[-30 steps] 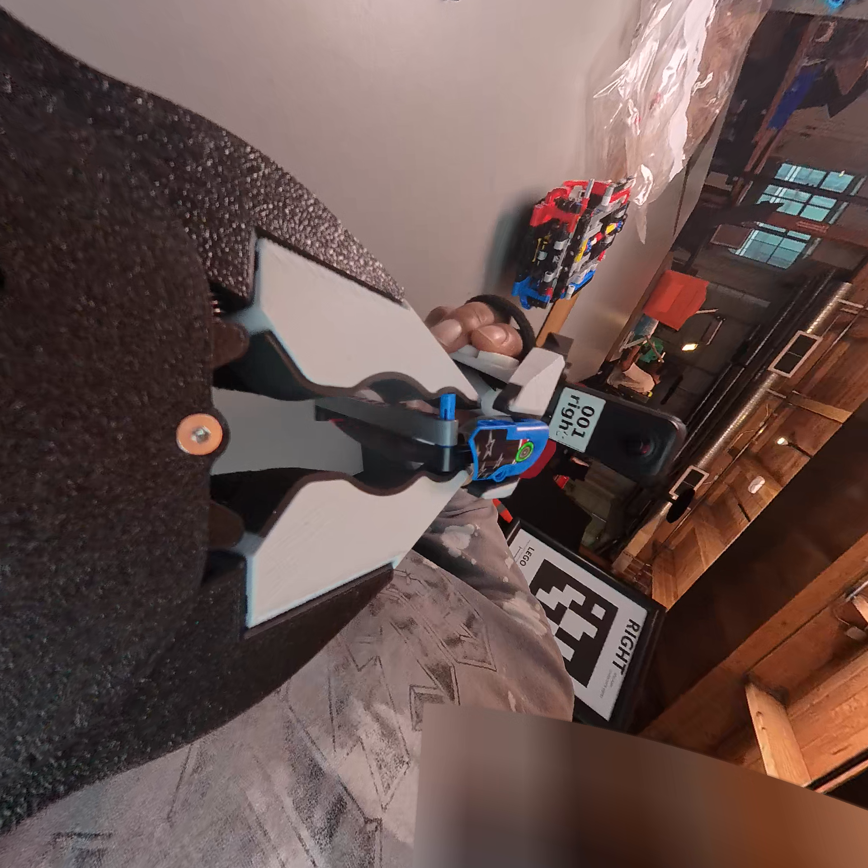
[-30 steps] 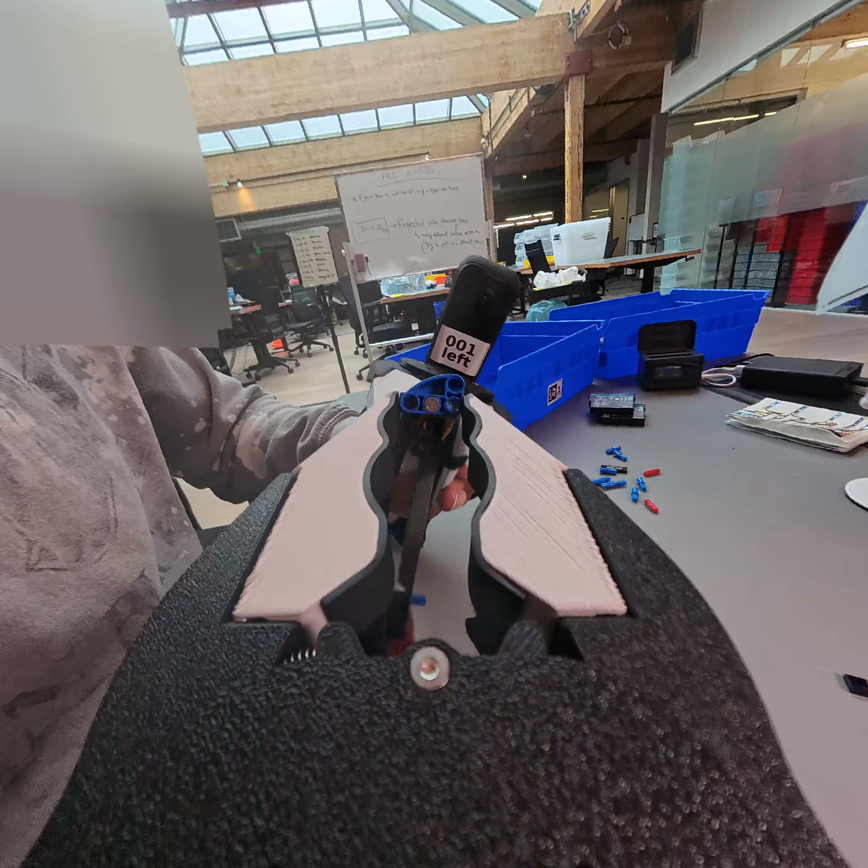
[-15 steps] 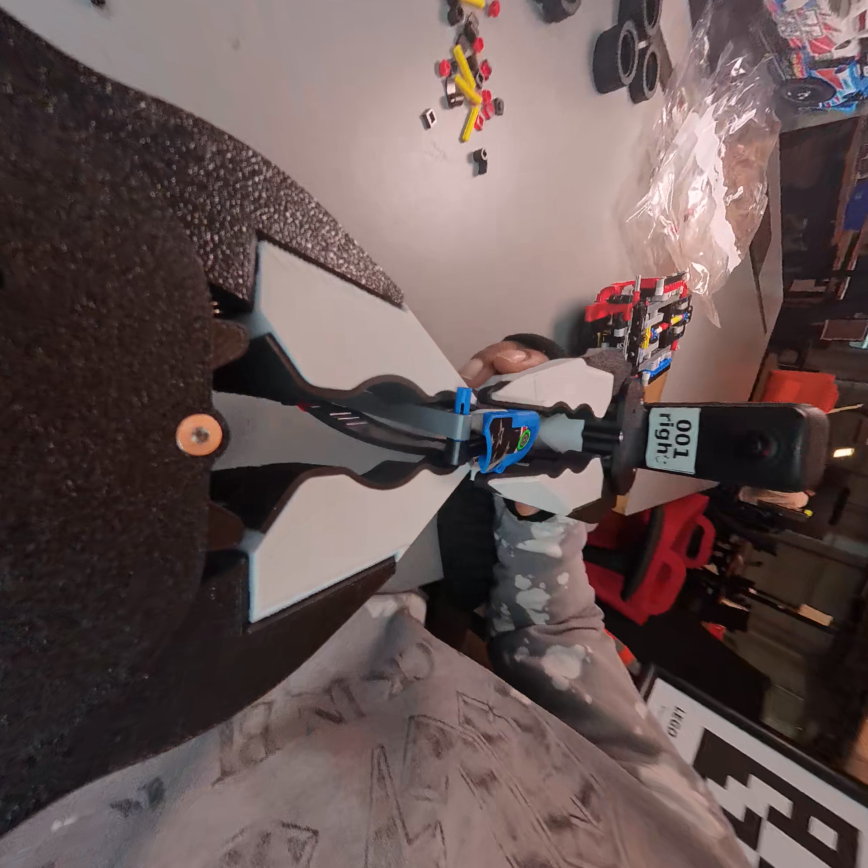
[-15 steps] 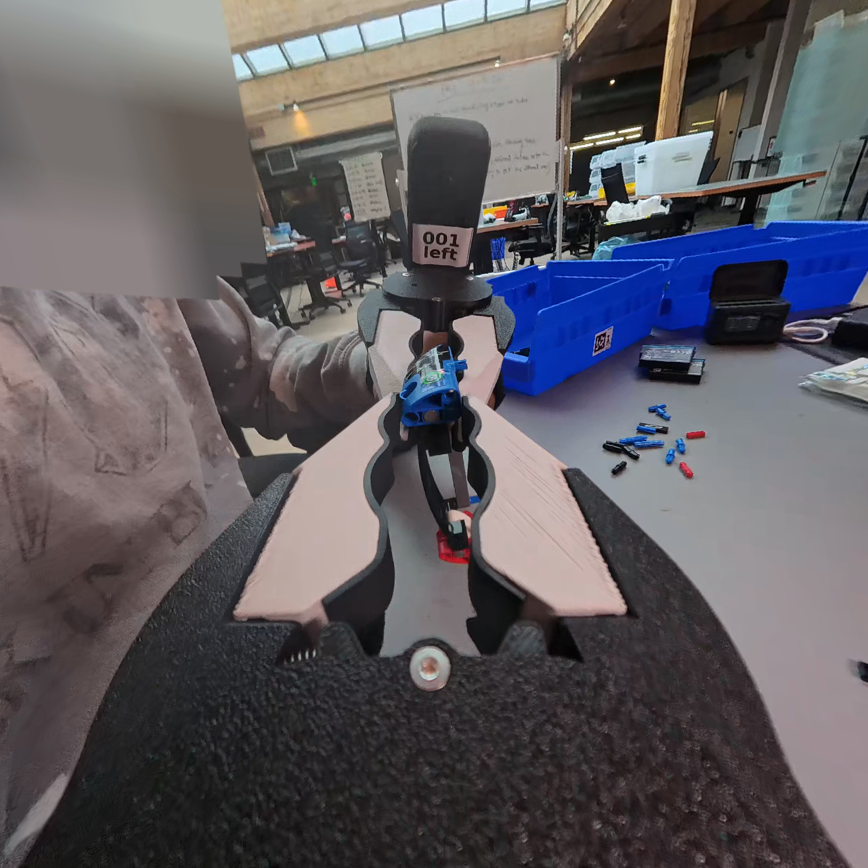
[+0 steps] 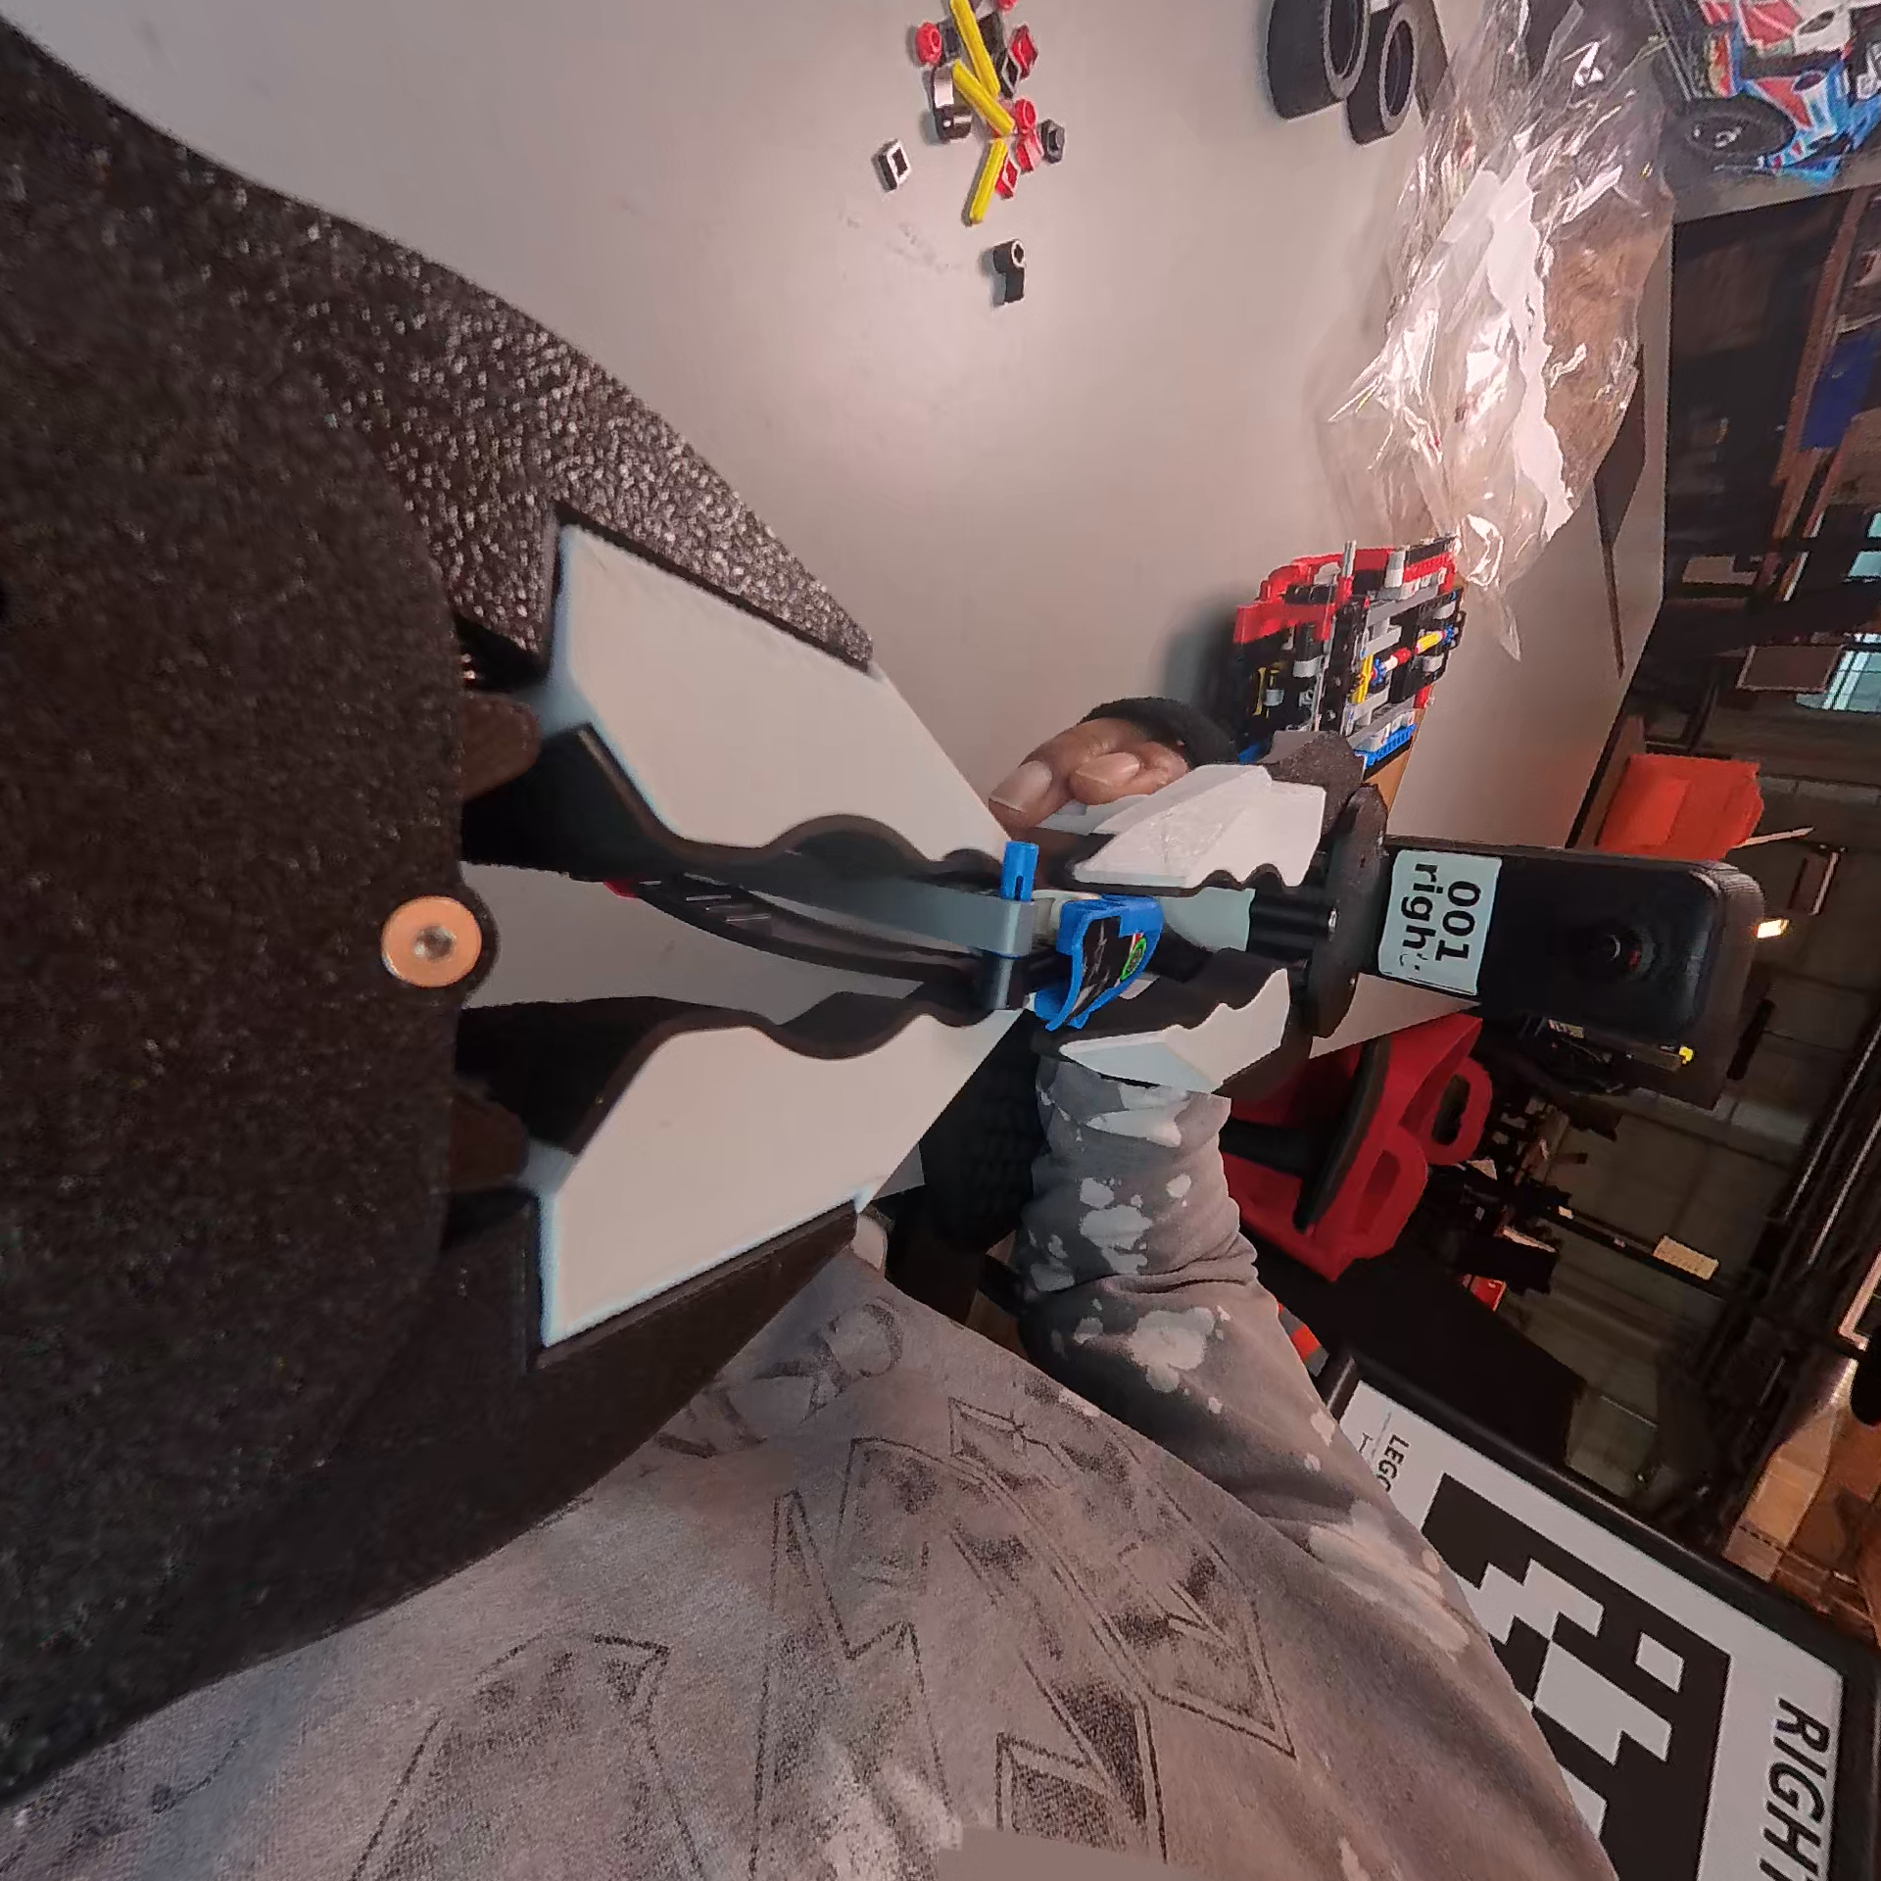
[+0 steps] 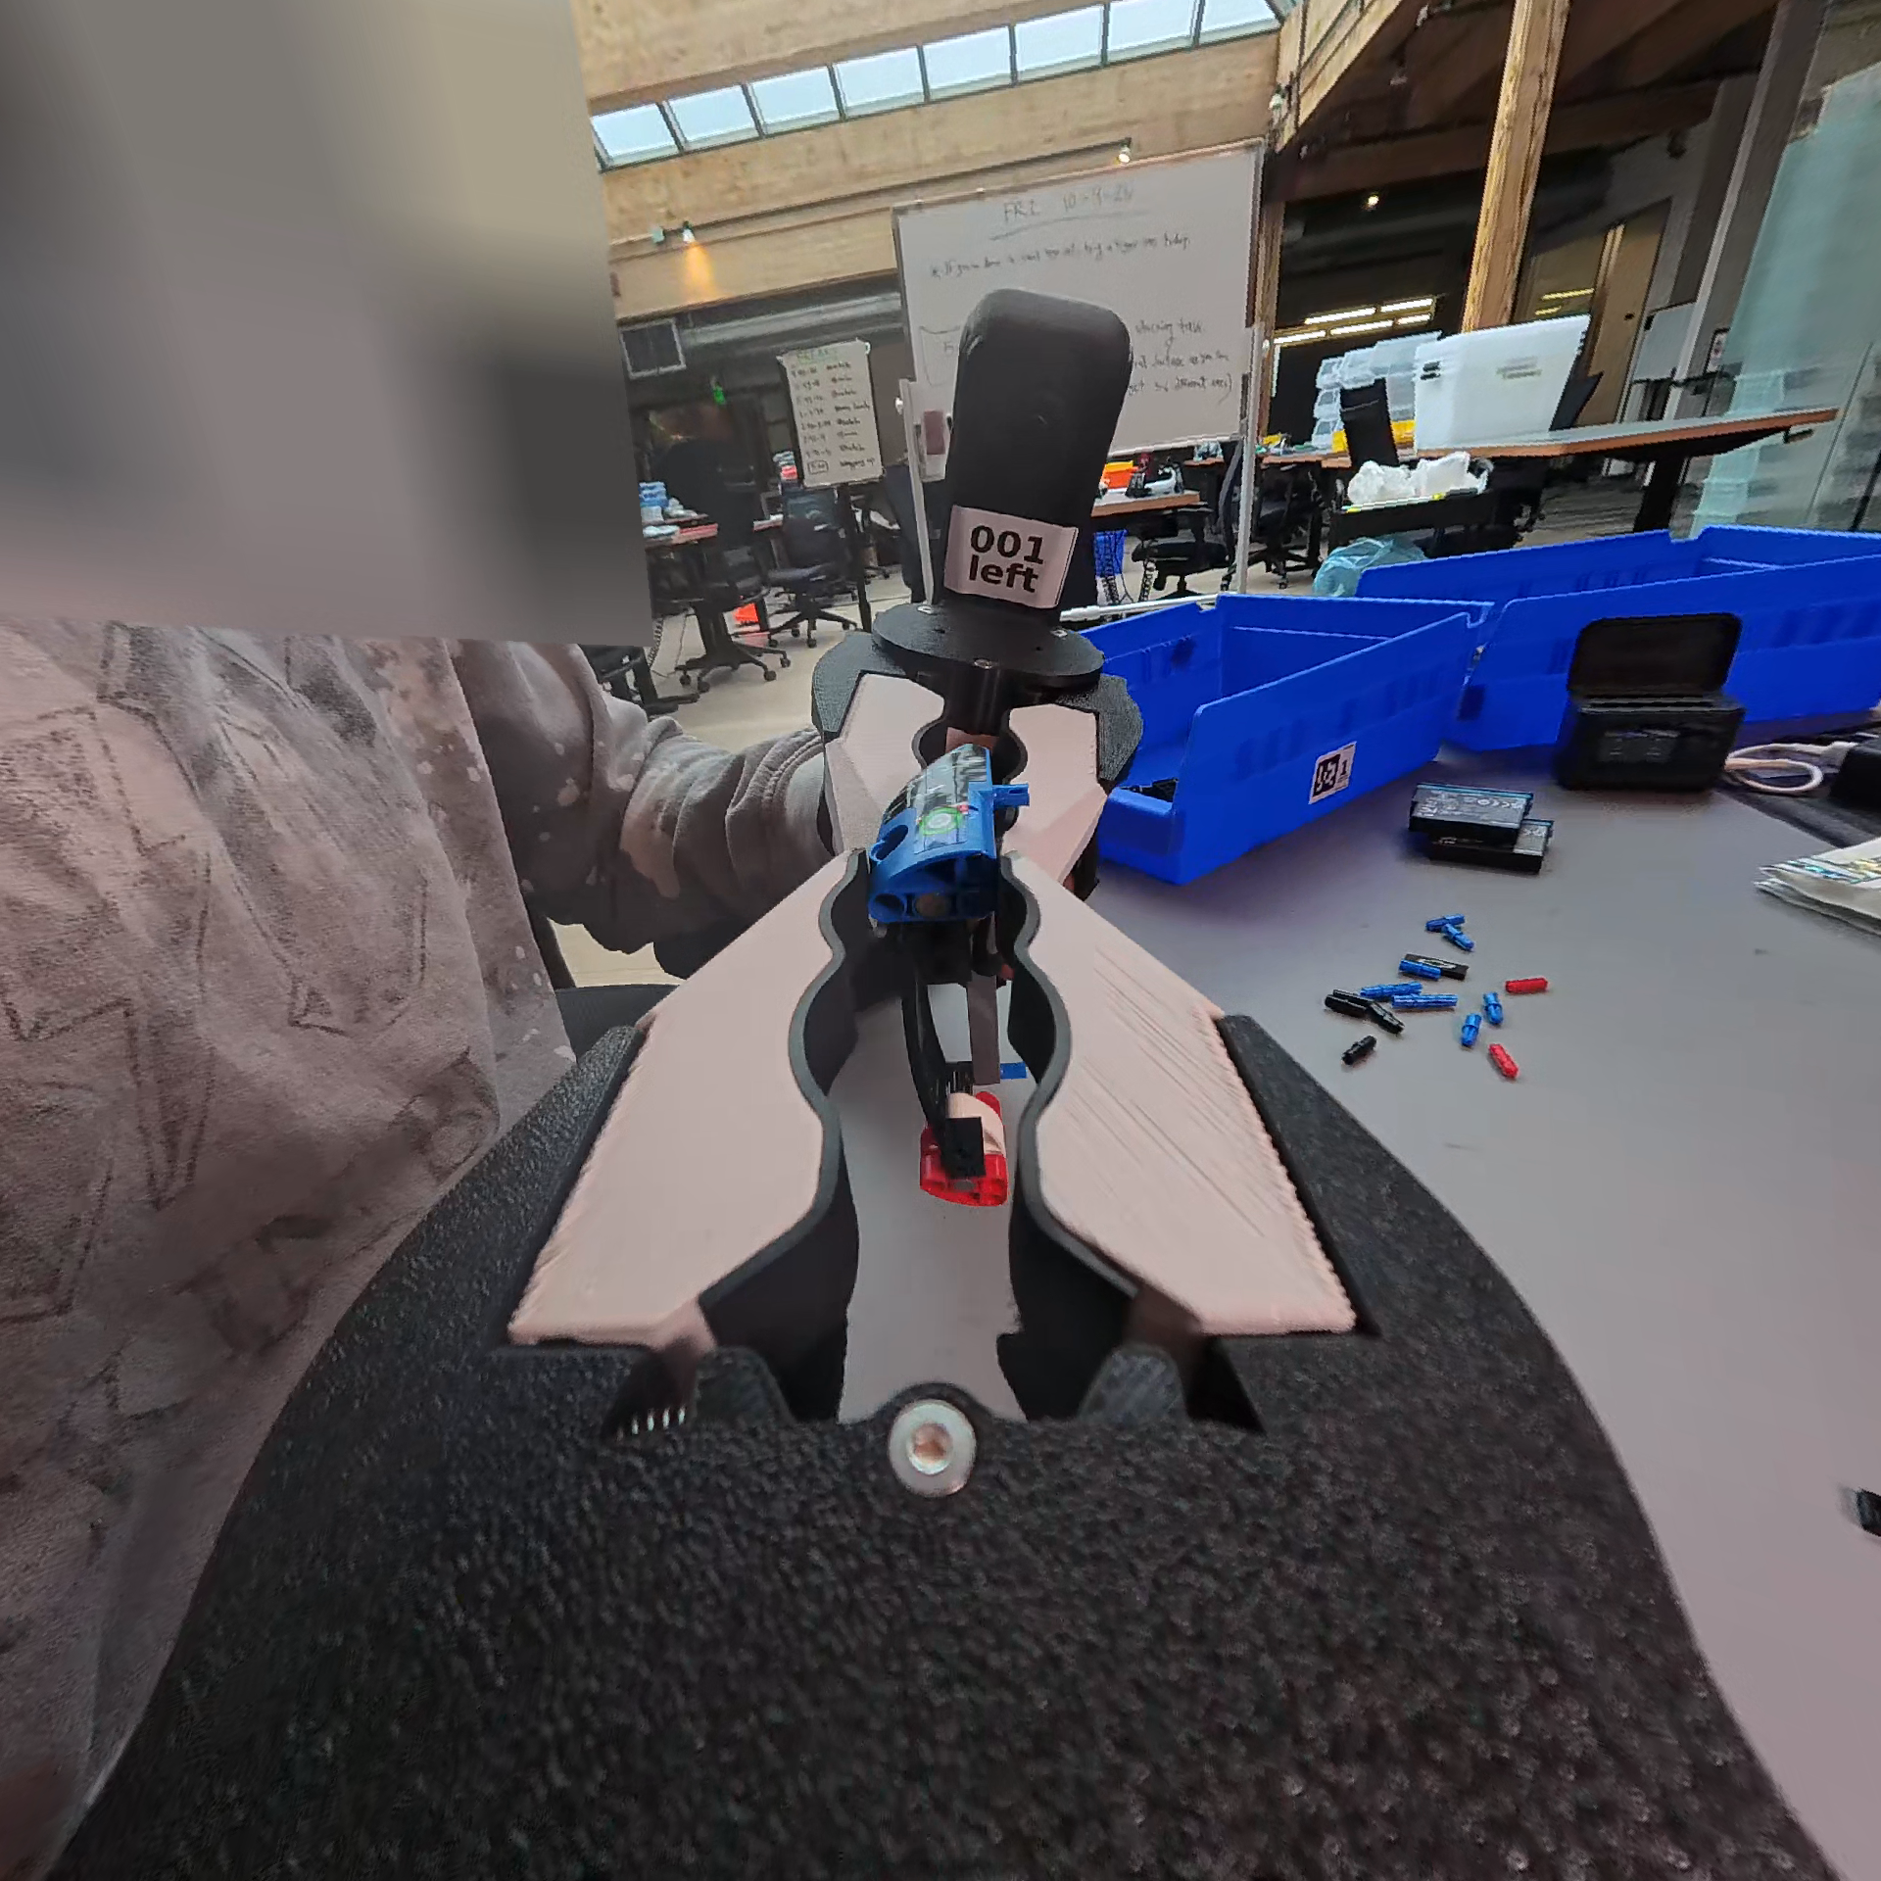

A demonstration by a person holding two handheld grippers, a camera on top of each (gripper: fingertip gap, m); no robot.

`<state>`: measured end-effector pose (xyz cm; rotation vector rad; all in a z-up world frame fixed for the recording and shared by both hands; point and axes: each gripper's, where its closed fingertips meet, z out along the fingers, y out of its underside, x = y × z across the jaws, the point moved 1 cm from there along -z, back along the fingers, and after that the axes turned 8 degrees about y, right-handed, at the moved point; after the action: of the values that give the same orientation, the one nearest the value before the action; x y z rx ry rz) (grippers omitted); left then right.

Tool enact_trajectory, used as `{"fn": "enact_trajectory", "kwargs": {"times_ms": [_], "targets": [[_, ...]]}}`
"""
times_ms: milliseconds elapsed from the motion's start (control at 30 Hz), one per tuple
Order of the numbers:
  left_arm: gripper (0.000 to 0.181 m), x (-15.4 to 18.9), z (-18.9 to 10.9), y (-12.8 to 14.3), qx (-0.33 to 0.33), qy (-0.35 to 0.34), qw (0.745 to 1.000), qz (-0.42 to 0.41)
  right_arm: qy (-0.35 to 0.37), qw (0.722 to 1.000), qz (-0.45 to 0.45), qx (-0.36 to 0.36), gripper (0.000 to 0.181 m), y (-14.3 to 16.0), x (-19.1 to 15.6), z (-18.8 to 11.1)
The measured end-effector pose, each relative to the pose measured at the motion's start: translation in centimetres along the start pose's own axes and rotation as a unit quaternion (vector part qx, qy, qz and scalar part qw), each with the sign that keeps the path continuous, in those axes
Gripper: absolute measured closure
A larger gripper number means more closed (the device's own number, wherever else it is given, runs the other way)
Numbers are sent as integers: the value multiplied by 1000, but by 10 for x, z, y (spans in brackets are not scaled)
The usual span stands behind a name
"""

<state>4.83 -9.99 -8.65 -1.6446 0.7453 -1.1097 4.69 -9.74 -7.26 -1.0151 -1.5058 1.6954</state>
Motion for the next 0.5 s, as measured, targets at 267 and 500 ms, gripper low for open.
{"fn": "enact_trajectory", "kwargs": {"times_ms": [267,500], "targets": [[168,-3,3,0,-11,-14,1000,12,-2,1000,-11,-16,157,2,2,-6],[167,-3,6,3,-50,-44,995,74,0,998,-44,-34,157,6,0,-9]]}}
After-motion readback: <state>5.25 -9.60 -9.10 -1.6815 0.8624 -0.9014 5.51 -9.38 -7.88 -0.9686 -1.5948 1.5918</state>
